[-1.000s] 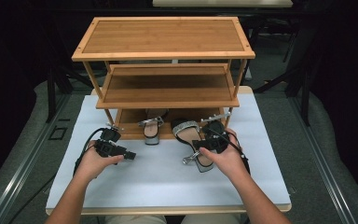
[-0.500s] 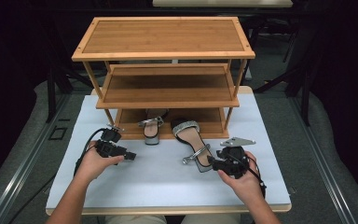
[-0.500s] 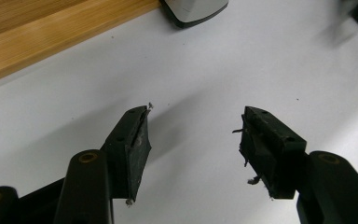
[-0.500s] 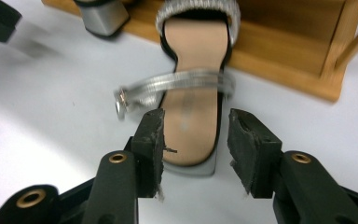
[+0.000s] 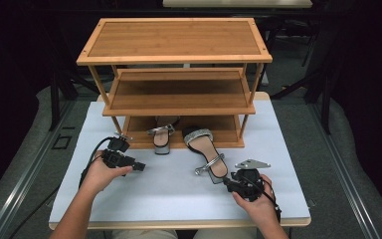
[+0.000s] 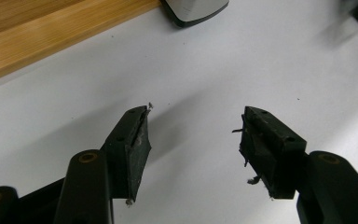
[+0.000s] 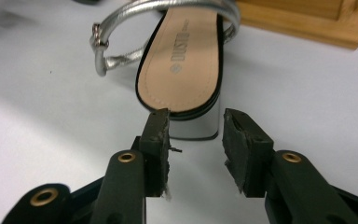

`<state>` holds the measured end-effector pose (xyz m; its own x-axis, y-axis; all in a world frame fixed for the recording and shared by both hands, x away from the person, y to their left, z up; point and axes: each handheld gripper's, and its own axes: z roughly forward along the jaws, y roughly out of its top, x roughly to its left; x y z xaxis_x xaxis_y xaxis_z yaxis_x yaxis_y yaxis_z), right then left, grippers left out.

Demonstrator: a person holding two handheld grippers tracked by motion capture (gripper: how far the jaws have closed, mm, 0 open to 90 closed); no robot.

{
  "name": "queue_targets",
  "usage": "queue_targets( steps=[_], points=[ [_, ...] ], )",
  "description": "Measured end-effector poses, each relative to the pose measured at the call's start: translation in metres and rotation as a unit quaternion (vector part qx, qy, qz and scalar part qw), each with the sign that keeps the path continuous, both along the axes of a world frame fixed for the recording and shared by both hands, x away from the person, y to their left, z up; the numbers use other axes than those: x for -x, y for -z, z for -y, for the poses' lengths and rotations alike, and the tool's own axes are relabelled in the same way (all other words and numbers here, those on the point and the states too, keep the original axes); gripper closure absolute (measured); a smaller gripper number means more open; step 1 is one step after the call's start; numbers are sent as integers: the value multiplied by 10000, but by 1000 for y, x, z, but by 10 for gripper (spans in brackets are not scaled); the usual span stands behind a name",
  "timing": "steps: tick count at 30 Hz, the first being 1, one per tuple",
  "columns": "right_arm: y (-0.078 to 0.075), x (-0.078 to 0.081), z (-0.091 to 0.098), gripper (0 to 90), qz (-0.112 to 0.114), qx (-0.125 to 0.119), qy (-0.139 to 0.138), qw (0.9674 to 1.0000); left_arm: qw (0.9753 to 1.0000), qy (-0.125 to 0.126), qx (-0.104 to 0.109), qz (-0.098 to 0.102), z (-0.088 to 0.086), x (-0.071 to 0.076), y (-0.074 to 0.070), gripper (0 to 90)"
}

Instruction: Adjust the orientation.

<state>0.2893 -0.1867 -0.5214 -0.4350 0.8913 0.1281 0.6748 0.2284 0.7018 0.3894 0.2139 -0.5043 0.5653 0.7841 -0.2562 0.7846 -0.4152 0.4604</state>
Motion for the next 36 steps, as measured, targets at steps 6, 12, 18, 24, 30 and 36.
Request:
queue_targets(
  steps=[6, 12, 18, 24, 30, 36],
  points=[
    [12, 1, -4, 627, 53, -3, -47, 10000, 10000, -16, 18, 3, 1, 0, 0, 419],
    [19, 1, -9, 641, 186, -15, 19, 9998, 10000, -19, 5, 7, 1, 0, 2, 419],
    [18, 3, -14, 637, 209, -81, 31, 9997, 10000, -9, -8, -6, 2, 0, 2, 419],
    [10, -3, -17, 611, 128, -241, 115, 9996, 10000, -3, 4, -2, 3, 0, 2, 419],
    [9, -9, -33, 566, 132, -383, -174, 9990, 10000, -22, 18, 14, 2, 0, 2, 419],
    [5, -20, -42, 567, 235, -367, -21, 9990, 10000, -22, 12, 2, 1, -1, 2, 419]
  ],
)
